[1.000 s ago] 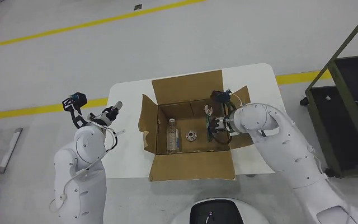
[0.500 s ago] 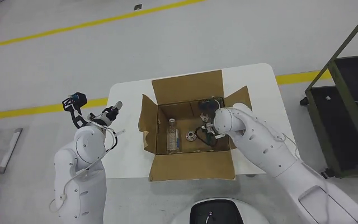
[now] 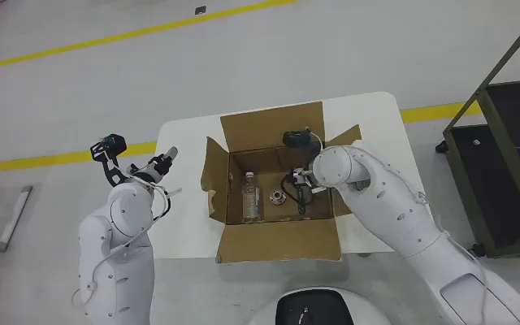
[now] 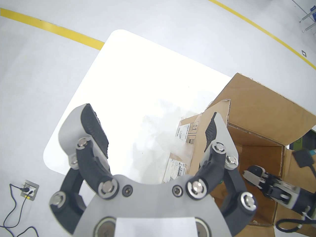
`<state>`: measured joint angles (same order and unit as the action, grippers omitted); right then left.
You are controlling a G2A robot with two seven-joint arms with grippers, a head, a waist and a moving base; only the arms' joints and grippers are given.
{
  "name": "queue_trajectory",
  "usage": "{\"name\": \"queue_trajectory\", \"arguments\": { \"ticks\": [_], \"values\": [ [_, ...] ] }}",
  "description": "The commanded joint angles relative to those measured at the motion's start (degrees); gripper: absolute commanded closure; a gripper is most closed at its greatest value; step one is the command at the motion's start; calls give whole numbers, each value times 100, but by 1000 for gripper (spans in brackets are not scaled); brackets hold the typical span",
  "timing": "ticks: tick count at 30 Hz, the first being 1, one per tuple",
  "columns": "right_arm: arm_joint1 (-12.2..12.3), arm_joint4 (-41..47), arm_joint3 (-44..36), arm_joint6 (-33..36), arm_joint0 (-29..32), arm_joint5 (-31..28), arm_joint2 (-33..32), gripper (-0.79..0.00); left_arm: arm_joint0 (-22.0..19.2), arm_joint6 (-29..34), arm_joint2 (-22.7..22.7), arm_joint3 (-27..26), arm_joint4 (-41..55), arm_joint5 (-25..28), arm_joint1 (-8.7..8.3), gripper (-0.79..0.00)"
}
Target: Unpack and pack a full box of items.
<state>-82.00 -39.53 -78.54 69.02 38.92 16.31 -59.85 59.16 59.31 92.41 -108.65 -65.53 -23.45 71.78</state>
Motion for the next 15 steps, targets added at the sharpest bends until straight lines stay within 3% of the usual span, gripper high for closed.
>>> {"name": "queue_trajectory", "arguments": {
  "ticks": [1, 7, 12, 15],
  "values": [
    [104, 90, -761, 97, 273, -194, -436, 0, 0, 0, 0, 0, 0, 0, 0, -785],
    [347, 396, -2806, 167, 1222, -629, -1617, 0, 0, 0, 0, 0, 0, 0, 0, -785],
    [432, 1192, -3123, 297, 1674, -754, -2204, 0, 0, 0, 0, 0, 0, 0, 0, -785],
    [432, 1192, -3123, 297, 1674, -754, -2204, 0, 0, 0, 0, 0, 0, 0, 0, -785]
  ]
}}
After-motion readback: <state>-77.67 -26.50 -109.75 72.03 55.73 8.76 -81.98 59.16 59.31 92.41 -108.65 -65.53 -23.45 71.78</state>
